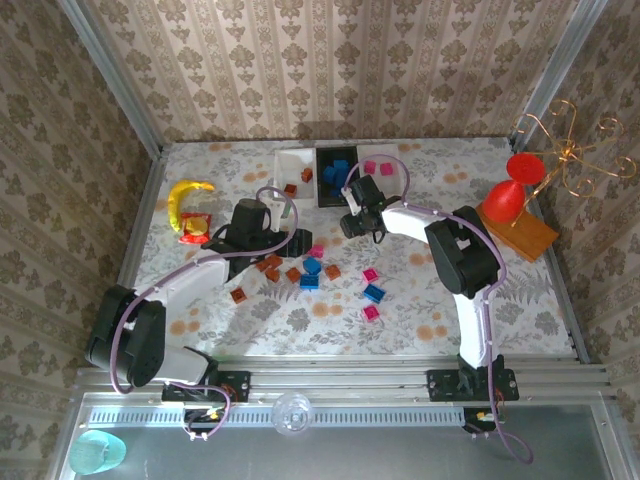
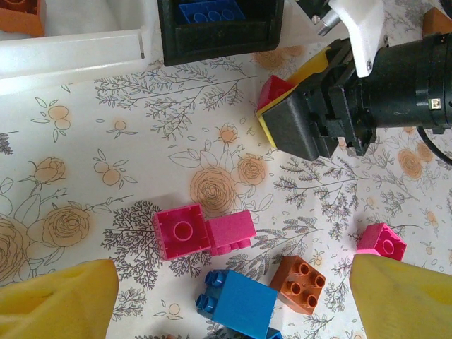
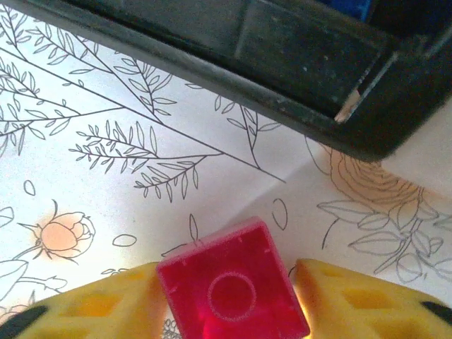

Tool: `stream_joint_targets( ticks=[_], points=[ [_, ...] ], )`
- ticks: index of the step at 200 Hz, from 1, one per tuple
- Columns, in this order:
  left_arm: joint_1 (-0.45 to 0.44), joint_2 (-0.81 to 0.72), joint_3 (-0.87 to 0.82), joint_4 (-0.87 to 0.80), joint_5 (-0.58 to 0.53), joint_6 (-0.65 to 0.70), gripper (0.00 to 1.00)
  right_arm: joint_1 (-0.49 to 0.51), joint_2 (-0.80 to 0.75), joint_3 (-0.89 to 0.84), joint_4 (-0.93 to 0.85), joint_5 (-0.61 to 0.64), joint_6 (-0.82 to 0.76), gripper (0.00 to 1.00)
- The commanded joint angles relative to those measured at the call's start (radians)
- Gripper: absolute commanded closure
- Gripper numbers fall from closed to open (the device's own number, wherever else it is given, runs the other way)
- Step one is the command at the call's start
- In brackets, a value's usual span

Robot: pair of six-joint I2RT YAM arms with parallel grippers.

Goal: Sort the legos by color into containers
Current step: Pick up the lego from the center of the table, then place the lego in the container.

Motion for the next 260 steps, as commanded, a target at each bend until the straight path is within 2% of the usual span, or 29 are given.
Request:
stream_joint_targets(
  ticks=[1, 32, 76, 101, 137, 184, 209, 237, 260],
  points=[
    [0.002, -0.008, -0.012, -0.003, 0.007, 0.016, 0.14, 0.005, -0.026, -0.025, -0.016, -0.065, -0.005, 0.56],
    [-0.003, -0.007, -0.01, 0.009, 0.02, 0.001, 0.14, 0.003, -0.119, -0.104, 0.058, -0.118, 0.013, 0.64],
    [-0.031, 0.02, 0.012, 0.034, 0.027, -0.013, 0.14, -0.04, -0.317, -0.264, 0.192, -0.193, 0.107, 0.65],
    [-0.052, 0.042, 0.039, 0.038, 0.033, -0.013, 0.14, -0.101, -0.337, -0.241, 0.214, -0.106, 0.204, 0.64],
    [-0.084, 0.075, 0.079, 0.047, 0.035, -0.016, 0.14, -0.175, -0.203, -0.055, 0.182, 0.021, 0.305, 0.64],
    [-0.103, 0.082, 0.101, 0.033, 0.031, -0.018, 0.14, -0.192, 0.026, 0.268, 0.066, 0.092, 0.304, 0.59],
    [-0.103, 0.058, 0.089, 0.018, 0.018, -0.014, 0.14, -0.199, 0.076, 0.362, 0.018, 0.112, 0.296, 0.48],
    [-0.103, 0.027, 0.075, -0.007, -0.006, 0.004, 0.14, -0.199, 0.017, 0.336, 0.007, 0.135, 0.271, 0.39],
    [-0.09, -0.01, 0.046, -0.036, -0.036, 0.019, 0.13, -0.192, -0.123, 0.176, 0.038, 0.1, 0.278, 0.34]
  ],
)
